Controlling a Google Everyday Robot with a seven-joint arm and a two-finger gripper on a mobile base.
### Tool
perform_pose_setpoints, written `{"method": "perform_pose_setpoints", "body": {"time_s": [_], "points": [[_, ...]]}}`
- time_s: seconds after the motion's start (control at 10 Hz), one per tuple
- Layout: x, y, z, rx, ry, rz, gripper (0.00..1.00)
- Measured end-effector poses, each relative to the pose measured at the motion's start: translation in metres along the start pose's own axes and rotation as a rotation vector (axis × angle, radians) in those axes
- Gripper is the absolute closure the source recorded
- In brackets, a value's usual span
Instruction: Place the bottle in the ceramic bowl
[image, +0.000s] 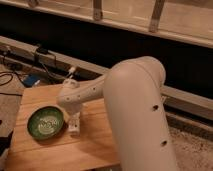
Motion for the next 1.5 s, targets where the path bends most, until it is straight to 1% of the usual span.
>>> {"method": "perform_pose_setpoints", "body": {"time_s": [0.2,0.3,0.6,0.8,0.9,1.0,1.1,1.2,1.3,1.5], "points": [[0.004,0.004,0.009,-0.023,0.017,0.004,0.2],[0.006,0.005,0.014,-0.034,0.025,0.005,0.26],[0.01,0.009,0.021,-0.056,0.039,-0.006,0.54],[0.013,0.008,0.02,-0.062,0.035,-0.006,0.76],[0.014,0.006,0.017,-0.063,0.029,0.001,0.84],[0.014,-0.001,0.009,-0.057,0.012,0.013,0.95],[0.013,-0.009,-0.003,-0.048,-0.008,0.024,1.0],[0.011,-0.015,-0.012,-0.04,-0.024,0.031,1.0],[0.007,-0.024,-0.027,-0.028,-0.051,0.035,1.0],[-0.002,-0.029,-0.049,-0.018,-0.095,0.024,1.0]]}}
